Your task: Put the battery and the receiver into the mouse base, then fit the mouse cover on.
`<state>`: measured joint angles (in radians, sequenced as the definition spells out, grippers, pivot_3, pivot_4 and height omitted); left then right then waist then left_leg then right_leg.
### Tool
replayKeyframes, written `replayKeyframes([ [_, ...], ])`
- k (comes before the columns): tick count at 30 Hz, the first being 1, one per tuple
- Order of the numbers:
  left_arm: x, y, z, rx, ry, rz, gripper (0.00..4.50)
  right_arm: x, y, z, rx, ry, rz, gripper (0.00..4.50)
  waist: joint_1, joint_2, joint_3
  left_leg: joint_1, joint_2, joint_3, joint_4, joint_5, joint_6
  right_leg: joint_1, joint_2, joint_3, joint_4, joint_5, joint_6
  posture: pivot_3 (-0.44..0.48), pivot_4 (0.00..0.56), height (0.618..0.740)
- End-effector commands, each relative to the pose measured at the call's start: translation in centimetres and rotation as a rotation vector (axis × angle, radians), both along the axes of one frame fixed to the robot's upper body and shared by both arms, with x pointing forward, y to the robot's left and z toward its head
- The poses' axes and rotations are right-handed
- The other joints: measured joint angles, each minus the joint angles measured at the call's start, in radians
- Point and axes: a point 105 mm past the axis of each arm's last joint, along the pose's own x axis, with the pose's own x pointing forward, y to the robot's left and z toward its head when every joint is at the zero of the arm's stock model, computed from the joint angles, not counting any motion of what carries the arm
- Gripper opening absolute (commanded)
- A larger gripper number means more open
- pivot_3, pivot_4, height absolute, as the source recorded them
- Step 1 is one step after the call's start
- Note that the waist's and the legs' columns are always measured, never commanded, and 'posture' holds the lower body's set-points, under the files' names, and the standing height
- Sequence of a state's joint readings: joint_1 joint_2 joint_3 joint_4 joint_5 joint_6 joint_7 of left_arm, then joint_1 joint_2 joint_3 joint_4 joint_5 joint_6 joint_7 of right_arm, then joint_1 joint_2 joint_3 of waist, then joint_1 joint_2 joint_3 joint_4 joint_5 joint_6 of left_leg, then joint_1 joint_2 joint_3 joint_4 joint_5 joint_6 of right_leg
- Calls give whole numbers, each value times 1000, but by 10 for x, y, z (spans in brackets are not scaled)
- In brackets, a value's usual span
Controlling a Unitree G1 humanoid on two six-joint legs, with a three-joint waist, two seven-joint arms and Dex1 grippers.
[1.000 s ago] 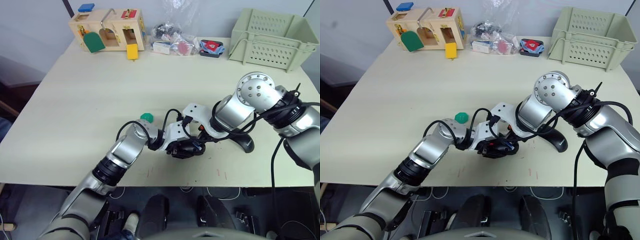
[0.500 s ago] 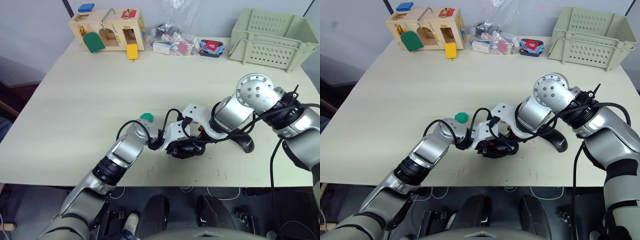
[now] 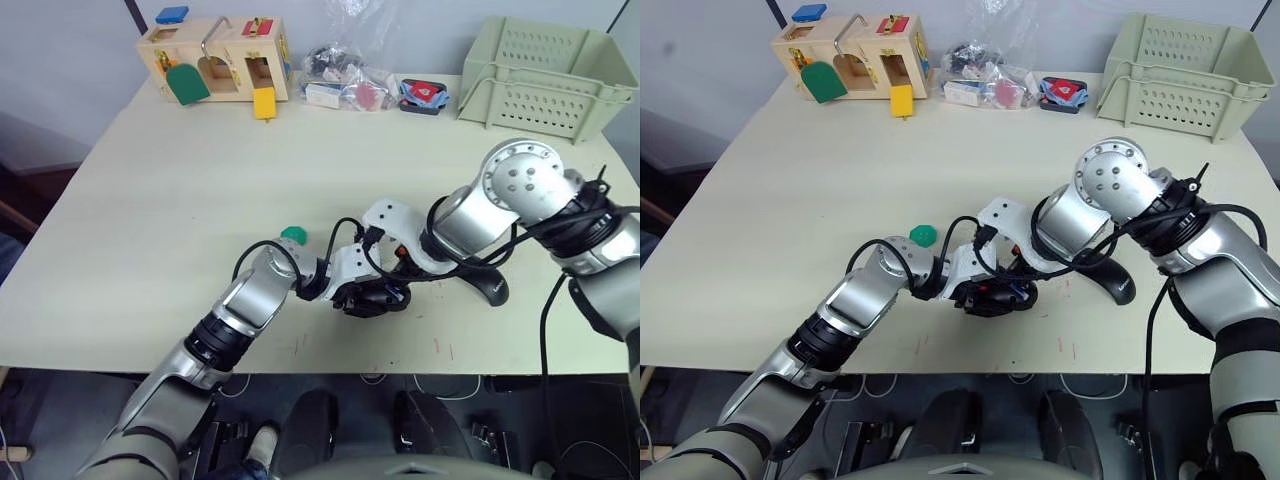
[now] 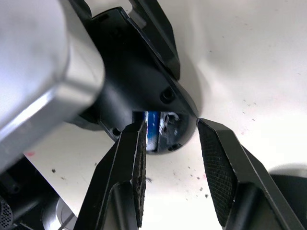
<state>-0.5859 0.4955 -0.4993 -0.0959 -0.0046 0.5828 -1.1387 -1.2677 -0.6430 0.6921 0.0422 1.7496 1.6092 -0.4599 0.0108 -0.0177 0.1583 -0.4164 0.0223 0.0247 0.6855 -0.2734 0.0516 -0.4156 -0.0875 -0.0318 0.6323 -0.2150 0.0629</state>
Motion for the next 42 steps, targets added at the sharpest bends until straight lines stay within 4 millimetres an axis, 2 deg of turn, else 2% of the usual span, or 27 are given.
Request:
replayKeyframes([
  [1, -8, 3, -18, 48, 74, -5, 2974, -3, -3, 11, 42, -28, 19, 1722, 0, 0, 0, 0, 0, 0, 0, 0, 0, 0, 0, 0, 0, 0, 0, 0, 150, 740],
  [10, -6, 5, -17, 51, 75, 0, 2974, -11, -19, 22, 134, -105, 39, 1722, 3, 0, 0, -1, 0, -1, -1, 0, 0, 0, 0, -1, -2, 0, 0, 0, 150, 740],
  [17, -5, 6, -15, 53, 72, 0, 2974, -18, -43, 13, 302, -232, 25, 1722, 3, 0, 0, -1, 0, -1, -1, 0, 0, 2, 0, -3, -6, 0, 0, 0, 150, 740],
  [24, -6, 6, -14, 55, 75, -3, 2974, -26, -47, 15, 576, -347, 102, 1722, 2, 0, 0, 0, 0, -1, -1, 0, 0, 3, 2, -2, -5, 0, 1, 0, 150, 740],
  [27, -5, 6, -14, 55, 75, 2, 2974, -35, -49, 7, 621, -350, 119, 1722, 3, 0, 0, 0, 0, -1, -1, 0, 0, 3, 2, -2, -5, 0, 1, 0, 150, 740],
  [28, -6, 7, -14, 56, 76, 3, 2974, -36, -50, 5, 647, -359, 114, 1364, 3, 0, 0, 0, 0, -1, -1, 0, 0, 3, 2, -2, -5, 0, 1, 0, 150, 740],
  [29, -6, 7, -14, 56, 76, 3, 2974, -36, -51, 4, 670, -375, 107, 1209, 3, 0, 0, 0, 0, -1, -1, 0, 0, 3, 2, -2, -5, 0, 1, 0, 150, 740],
  [30, -5, 8, -13, 57, 76, 7, 2974, -37, -51, 1, 691, -393, 106, 789, 3, 0, 0, 0, 0, -1, -1, 0, 0, 3, 2, -2, -5, 0, 1, 0, 150, 740],
  [31, -5, 9, -13, 58, 76, 10, 2974, -37, -52, -2, 706, -411, 101, 789, 3, 0, 0, 0, -1, -1, -1, 0, 0, 3, 2, -1, -5, 0, 1, 0, 150, 740],
  [33, -4, 10, -13, 60, 75, 14, 2974, -38, -53, -2, 745, -477, 102, 142, 4, 0, 0, 0, -1, -1, 0, 0, 0, 3, 3, -1, -5, 0, 1, 0, 150, 740],
  [35, -4, 11, -12, 60, 75, 15, 2974, -37, -55, 0, 789, -551, 102, 50, 4, 0, 0, 1, -1, -1, 0, 0, 0, 3, 3, -1, -5, 0, 1, 0, 150, 740],
  [42, -3, 12, -12, 65, 74, 18, 2974, -33, -51, -7, 865, -611, 117, 50, 2, 1, 0, 2, 0, -1, 1, 0, -1, 3, 5, 0, -4, 0, 1, 0, 150, 740],
])
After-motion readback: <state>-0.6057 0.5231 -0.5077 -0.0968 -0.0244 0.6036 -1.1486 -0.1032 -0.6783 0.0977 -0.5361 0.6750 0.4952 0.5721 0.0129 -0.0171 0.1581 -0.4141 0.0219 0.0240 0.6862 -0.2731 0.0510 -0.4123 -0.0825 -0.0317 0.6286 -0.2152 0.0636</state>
